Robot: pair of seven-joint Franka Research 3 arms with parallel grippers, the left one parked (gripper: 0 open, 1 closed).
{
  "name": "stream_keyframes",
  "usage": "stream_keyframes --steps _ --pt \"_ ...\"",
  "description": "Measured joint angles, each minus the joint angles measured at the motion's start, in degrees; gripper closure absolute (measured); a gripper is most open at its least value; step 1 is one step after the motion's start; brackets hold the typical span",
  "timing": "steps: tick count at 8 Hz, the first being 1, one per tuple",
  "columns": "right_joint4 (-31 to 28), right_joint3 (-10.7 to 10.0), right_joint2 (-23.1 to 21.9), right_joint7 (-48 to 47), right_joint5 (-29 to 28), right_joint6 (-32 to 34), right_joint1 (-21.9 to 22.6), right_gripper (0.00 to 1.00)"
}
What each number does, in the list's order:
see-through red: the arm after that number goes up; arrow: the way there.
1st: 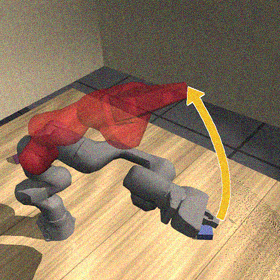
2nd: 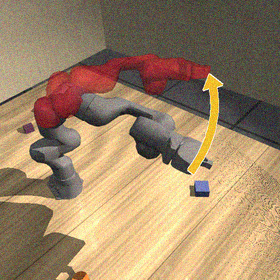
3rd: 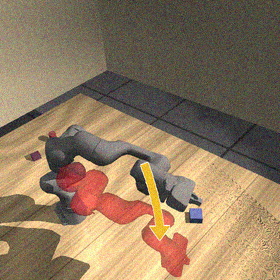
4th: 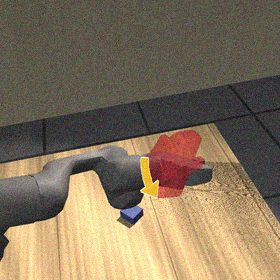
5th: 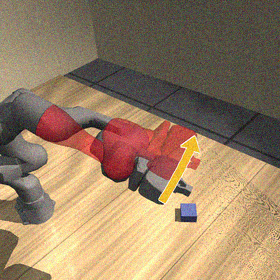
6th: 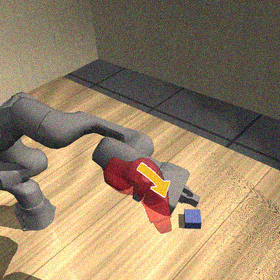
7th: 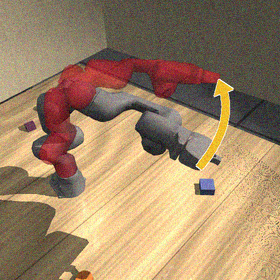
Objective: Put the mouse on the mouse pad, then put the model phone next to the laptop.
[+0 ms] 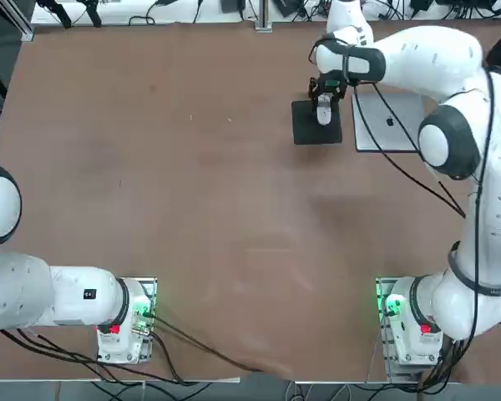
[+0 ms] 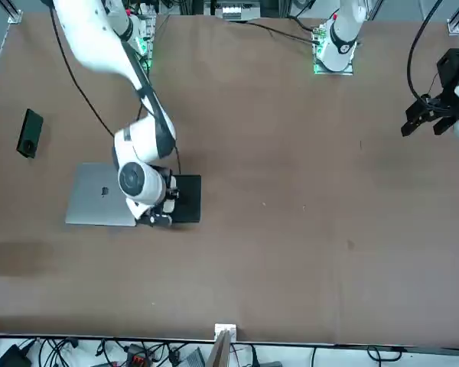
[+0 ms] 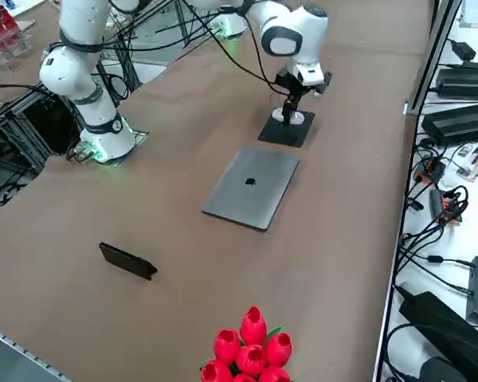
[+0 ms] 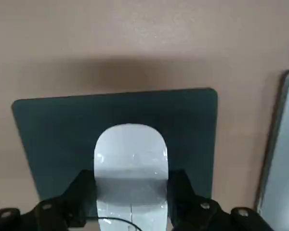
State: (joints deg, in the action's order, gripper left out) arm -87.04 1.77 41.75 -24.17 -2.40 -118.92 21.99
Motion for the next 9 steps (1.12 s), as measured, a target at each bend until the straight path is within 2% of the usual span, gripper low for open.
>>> stream_keyframes --steps 5,9 --pt "1.5 0.1 1.5 1.0 0.4 -0.2 0.2 0.21" --pt "1.0 0.4 2.9 1.4 0.4 -4.4 0.5 0.21"
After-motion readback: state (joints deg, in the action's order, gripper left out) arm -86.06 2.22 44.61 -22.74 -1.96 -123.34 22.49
